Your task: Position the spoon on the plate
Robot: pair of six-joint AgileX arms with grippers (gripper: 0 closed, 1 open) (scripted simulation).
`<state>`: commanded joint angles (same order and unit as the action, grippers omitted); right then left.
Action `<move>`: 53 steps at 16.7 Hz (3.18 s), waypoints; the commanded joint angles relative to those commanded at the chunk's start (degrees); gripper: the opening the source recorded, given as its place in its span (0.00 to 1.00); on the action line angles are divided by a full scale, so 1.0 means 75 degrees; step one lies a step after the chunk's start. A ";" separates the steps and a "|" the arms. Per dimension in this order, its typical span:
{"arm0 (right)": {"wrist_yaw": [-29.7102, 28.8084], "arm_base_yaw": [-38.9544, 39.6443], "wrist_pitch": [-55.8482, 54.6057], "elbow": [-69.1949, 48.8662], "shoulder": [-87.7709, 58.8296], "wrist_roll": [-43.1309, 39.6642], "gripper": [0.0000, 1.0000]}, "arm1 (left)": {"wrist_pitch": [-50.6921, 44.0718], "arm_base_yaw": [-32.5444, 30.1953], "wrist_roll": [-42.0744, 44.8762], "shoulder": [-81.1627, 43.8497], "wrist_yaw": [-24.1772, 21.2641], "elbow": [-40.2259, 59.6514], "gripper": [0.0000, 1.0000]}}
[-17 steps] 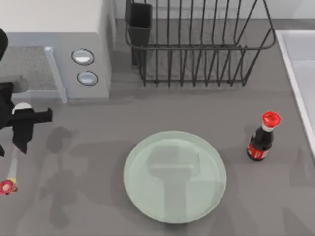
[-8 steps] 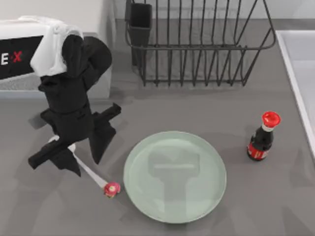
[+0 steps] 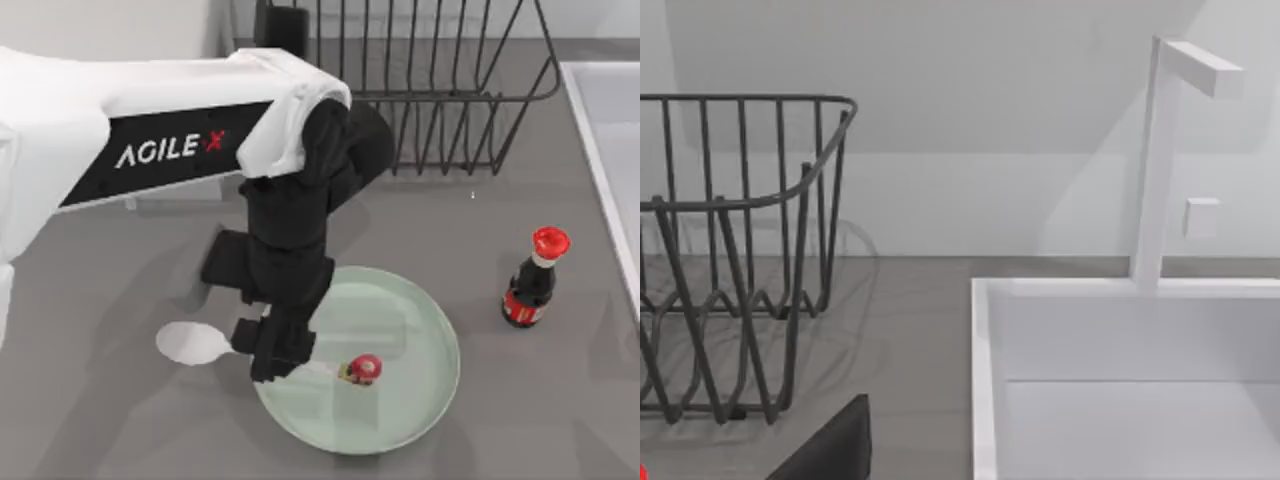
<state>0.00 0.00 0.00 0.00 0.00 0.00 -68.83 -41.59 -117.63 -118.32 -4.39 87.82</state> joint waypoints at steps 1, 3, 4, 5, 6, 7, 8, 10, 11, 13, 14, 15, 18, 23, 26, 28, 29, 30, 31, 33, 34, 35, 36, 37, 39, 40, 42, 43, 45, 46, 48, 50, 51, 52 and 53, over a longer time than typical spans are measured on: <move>0.0000 0.0000 0.0000 0.0000 0.0000 0.0000 1.00 | 0.0010 -0.0192 -0.0583 -0.0095 0.0126 0.0244 0.00; 0.0000 0.0000 0.0000 0.0000 0.0000 0.0000 1.00 | 0.0053 -0.0509 -0.1525 -0.0228 0.0390 0.0686 0.00; 0.0000 0.0000 0.0000 0.0000 0.0000 0.0000 1.00 | 0.0078 -0.0632 -0.1882 -0.0271 0.0518 0.0871 0.00; 0.0000 0.0000 0.0000 0.0000 0.0000 0.0000 1.00 | 0.0102 -0.0728 -0.2151 -0.0301 0.0630 0.1019 0.00; 0.0000 0.0000 0.0000 0.0000 0.0000 0.0000 1.00 | 0.0122 -0.0795 -0.2340 -0.0319 0.0716 0.1128 0.00; 0.0000 0.0000 0.0000 0.0000 0.0000 0.0000 1.00 | 0.0135 -0.0835 -0.2452 -0.0328 0.0771 0.1195 0.00; 0.0000 0.0000 0.0000 0.0000 0.0000 0.0000 1.00 | 0.0140 -0.0848 -0.2489 -0.0331 0.0789 0.1217 0.00; 0.0000 0.0000 0.0000 0.0000 0.0000 0.0000 1.00 | 0.0140 -0.0848 -0.2489 -0.0331 0.0789 0.1217 0.00; 0.0000 0.0000 0.0000 0.0000 0.0000 0.0000 1.00 | 0.0140 -0.0848 -0.2489 -0.0331 0.0789 0.1217 0.00; 0.0000 0.0000 0.0000 0.0000 0.0000 0.0000 1.00 | 0.0137 -0.0811 -0.2467 -0.0298 0.0777 0.1195 0.00; 0.0000 0.0000 0.0000 0.0000 0.0000 0.0000 1.00 | 0.0154 -0.0828 -0.2461 -0.0300 0.0765 0.1191 0.00; 0.0000 0.0000 0.0000 0.0000 0.0000 0.0000 1.00 | 0.0187 -0.0862 -0.2448 -0.0302 0.0740 0.1185 0.00; 0.0000 0.0000 0.0000 0.0000 0.0000 0.0000 1.00 | 0.0373 -0.1040 -0.2370 -0.0290 0.0618 0.1150 0.00; 0.0000 0.0000 0.0000 0.0000 0.0000 0.0000 1.00 | 0.0851 -0.1400 -0.2151 -0.0196 0.0383 0.1033 0.00; 0.0000 0.0000 0.0000 0.0000 0.0000 0.0000 1.00 | 0.1111 -0.1525 -0.2095 -0.0145 0.0307 0.0975 0.00; 0.0000 0.0000 0.0000 0.0000 0.0000 0.0000 1.00 | 0.1246 -0.1543 -0.2099 -0.0123 0.0306 0.0941 0.00; 0.0000 0.0000 0.0000 0.0000 0.0000 0.0000 1.00 | 0.1300 -0.1535 -0.2111 -0.0115 0.0318 0.0924 0.00; 0.0000 0.0000 0.0000 0.0000 0.0000 0.0000 1.00 | 0.1346 -0.1515 -0.2128 -0.0110 0.0337 0.0907 0.00; 0.0000 0.0000 0.0000 0.0000 0.0000 0.0000 1.00 | 0.1382 -0.1486 -0.2150 -0.0107 0.0362 0.0890 0.00; 0.0000 0.0000 0.0000 0.0000 0.0000 0.0000 1.00 | 0.1426 -0.1402 -0.2205 -0.0113 0.0430 0.0851 0.00; 0.0000 0.0000 0.0000 0.0000 0.0000 0.0000 1.00 | 0.1434 -0.1349 -0.2237 -0.0121 0.0470 0.0826 0.00; 0.0000 0.0000 0.0000 0.0000 0.0000 0.0000 1.00 | 0.1434 -0.1292 -0.2274 -0.0135 0.0512 0.0797 0.00; 0.0000 0.0000 0.0000 0.0000 0.0000 0.0000 1.00 | 0.1427 -0.1232 -0.2313 -0.0158 0.0555 0.0769 0.00; 0.0000 0.0000 0.0000 0.0000 0.0000 0.0000 1.00 | 0.1414 -0.1172 -0.2353 -0.0196 0.0599 0.0743 0.00; 0.0000 0.0000 0.0000 0.0000 0.0000 0.0000 1.00 | 0.1377 -0.1051 -0.2419 -0.0309 0.0686 0.0689 0.00; 0.0000 0.0000 0.0000 0.0000 0.0000 0.0000 1.00 | 0.1358 -0.0995 -0.2444 -0.0375 0.0724 0.0649 0.00; 0.0000 0.0000 0.0000 0.0000 0.0000 0.0000 1.00 | 0.1335 -0.0903 -0.2477 -0.0528 0.0777 0.0523 0.00; 0.0000 0.0000 0.0000 0.0000 0.0000 0.0000 1.00 | 0.1334 -0.0873 -0.2487 -0.0615 0.0787 0.0444 0.00; 0.0000 0.0000 0.0000 0.0000 0.0000 0.0000 1.00 | 0.1339 -0.0857 -0.2493 -0.0688 0.0786 0.0374 0.00; 0.0000 0.0000 0.0000 0.0000 0.0000 0.0000 1.00 | 0.1339 -0.0857 -0.2493 -0.0688 0.0786 0.0374 0.00; 0.0000 0.0000 0.0000 0.0000 0.0000 0.0000 1.00 | 0.1339 -0.0857 -0.2493 -0.0688 0.0786 0.0374 0.00; 0.0000 0.0000 0.0000 0.0000 0.0000 0.0000 1.00 | 0.1339 -0.0857 -0.2493 -0.0688 0.0786 0.0374 0.08; 0.0000 0.0000 0.0000 0.0000 0.0000 0.0000 1.00 | 0.1339 -0.0857 -0.2493 -0.0688 0.0786 0.0374 0.15; 0.0000 0.0000 0.0000 0.0000 0.0000 0.0000 1.00 | 0.1339 -0.0857 -0.2493 -0.0688 0.0786 0.0374 0.23; 0.0000 0.0000 0.0000 0.0000 0.0000 0.0000 1.00 | 0.1339 -0.0857 -0.2493 -0.0688 0.0786 0.0374 0.30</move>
<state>0.00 0.00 0.00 0.00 0.00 0.00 -58.79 -48.02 -136.33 -123.47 1.51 90.62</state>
